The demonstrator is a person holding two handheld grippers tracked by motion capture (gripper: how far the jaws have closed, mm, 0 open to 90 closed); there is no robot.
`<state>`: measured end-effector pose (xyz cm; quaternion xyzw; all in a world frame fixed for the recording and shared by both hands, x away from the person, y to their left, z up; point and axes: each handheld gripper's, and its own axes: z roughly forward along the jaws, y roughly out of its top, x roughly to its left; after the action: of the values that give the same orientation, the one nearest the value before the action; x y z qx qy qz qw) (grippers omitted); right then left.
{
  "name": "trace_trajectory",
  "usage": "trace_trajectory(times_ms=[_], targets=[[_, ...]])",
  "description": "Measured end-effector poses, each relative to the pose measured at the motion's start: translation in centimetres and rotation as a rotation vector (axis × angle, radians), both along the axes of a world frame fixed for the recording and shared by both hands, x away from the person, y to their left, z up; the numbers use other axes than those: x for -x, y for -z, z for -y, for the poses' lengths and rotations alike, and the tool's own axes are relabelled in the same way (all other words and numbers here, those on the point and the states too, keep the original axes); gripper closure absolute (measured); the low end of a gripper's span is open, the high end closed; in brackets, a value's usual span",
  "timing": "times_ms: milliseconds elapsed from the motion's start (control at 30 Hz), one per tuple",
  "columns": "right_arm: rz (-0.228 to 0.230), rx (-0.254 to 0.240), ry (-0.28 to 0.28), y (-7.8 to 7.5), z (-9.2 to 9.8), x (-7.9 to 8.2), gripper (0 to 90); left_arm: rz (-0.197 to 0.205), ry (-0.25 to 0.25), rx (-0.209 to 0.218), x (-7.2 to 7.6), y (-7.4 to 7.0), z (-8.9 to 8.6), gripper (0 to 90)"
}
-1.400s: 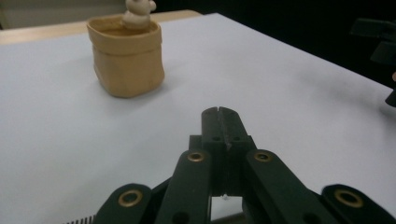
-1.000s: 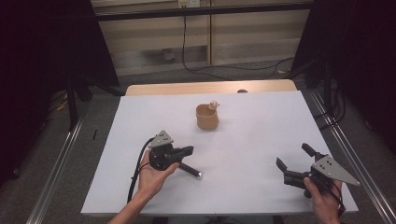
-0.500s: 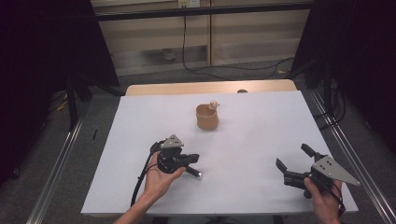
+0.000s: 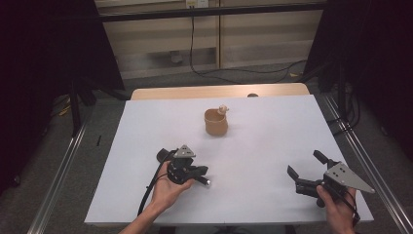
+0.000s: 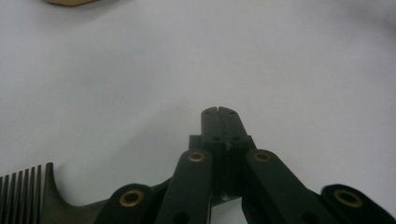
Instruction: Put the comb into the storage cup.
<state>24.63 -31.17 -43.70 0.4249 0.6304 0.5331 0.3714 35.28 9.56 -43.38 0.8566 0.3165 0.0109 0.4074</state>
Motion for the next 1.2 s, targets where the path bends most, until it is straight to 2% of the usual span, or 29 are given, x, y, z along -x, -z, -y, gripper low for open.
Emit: trace_trajectory(times_ms=[267,1000,1200], targets=[[-0.008,-0.002,-0.003,0.08,-0.03,-0.09,0.0,-0.014,-0.021,-0.010,0.12,0.41,0.00,90.0],[-0.003,0.000,-0.001,0.00,0.07,0.00,0.0,-0.025,-0.016,-0.022,0.25,0.64,-0.14,90.0],[-0.004,-0.003,-0.004,0.04,0.07,-0.04,0.0,-0.031,-0.031,-0.020,0.16,0.63,-0.47,90.0]])
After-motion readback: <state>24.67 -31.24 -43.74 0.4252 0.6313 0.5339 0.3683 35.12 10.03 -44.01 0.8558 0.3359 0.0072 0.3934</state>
